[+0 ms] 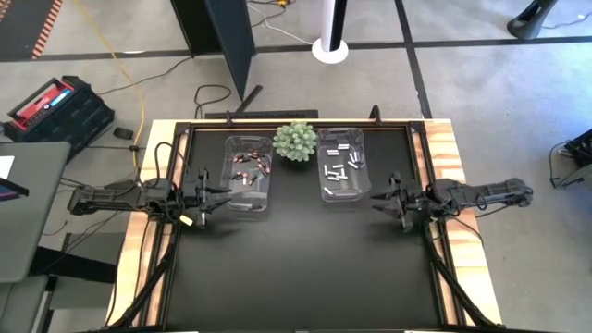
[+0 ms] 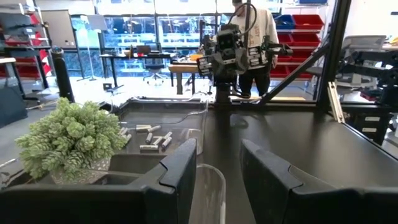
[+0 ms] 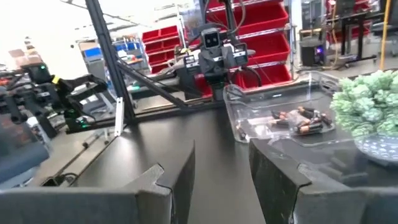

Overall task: Sort batteries
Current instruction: Return to Home Position

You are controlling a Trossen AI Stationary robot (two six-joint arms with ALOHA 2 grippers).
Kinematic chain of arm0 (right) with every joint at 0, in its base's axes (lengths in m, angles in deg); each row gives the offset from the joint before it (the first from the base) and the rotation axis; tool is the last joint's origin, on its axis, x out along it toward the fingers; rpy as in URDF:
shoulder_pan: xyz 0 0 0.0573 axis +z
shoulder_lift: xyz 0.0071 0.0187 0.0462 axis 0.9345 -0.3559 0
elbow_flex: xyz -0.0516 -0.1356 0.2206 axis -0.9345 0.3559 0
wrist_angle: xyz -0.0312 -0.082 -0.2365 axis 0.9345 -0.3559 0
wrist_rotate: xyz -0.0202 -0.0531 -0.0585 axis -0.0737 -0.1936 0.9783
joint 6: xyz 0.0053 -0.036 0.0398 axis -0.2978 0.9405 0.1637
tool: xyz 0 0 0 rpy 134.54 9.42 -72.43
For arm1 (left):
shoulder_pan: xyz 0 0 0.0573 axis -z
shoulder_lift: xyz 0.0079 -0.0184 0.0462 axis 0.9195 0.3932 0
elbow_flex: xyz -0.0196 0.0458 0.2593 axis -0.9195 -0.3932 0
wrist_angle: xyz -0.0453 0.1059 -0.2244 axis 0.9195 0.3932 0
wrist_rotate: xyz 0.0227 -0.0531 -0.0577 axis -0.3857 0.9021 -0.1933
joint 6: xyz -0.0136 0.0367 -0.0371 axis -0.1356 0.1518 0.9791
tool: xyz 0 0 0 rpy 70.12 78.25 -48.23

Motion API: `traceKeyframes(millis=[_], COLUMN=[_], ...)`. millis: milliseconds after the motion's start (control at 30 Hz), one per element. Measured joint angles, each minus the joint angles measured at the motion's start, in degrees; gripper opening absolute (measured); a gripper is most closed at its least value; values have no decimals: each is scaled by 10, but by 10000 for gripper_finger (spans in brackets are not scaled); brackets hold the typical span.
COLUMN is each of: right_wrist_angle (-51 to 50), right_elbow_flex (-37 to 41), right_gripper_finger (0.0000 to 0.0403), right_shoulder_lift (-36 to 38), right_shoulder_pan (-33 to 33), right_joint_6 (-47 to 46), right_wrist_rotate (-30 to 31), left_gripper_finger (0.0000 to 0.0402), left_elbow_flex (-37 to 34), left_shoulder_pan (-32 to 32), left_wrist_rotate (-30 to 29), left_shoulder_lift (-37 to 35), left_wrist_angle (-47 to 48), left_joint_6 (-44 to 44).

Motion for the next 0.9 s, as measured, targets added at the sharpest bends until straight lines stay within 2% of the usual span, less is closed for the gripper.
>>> traceKeyframes(millis=[267,700,900], right_wrist_angle=[-4,-6,-6], right_elbow_flex=[0,1,1], right_gripper_finger=[168,168,168], right_shoulder_lift=[-14,-138,-169], right_shoulder_pan=[-22,-40,-39], right_joint_6=[-1,7,7], right_wrist_rotate=[-16,-19,-19], left_gripper_finger=[118,118,118], left_elbow_flex=[0,0,0], left_shoulder_pan=[0,0,0], left_wrist_rotate=[0,0,0], left_shoulder_lift=[0,0,0], left_wrist_angle=[0,0,0], left_joint_6=[0,0,0])
